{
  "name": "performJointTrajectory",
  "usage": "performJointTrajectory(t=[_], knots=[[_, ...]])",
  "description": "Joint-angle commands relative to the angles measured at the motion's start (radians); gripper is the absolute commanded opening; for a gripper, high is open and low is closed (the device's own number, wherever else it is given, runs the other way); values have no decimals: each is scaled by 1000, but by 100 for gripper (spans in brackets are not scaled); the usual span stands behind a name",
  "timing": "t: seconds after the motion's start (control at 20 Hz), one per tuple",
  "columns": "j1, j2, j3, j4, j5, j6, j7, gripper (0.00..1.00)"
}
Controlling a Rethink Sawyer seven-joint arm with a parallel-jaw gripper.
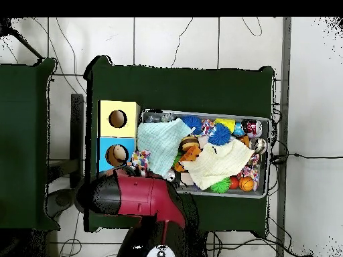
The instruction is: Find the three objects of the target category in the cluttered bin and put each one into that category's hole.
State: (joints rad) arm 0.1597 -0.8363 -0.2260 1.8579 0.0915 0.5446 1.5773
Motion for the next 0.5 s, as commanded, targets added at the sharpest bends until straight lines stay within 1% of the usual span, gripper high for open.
performJointTrajectory(t=[0.05,0.3,0.5], knots=[[5,-21,7,27,56,0,274,0],[31,-34,-11,-9,66,53,285,0],[53,-38,-20,-10,83,56,296,0]])
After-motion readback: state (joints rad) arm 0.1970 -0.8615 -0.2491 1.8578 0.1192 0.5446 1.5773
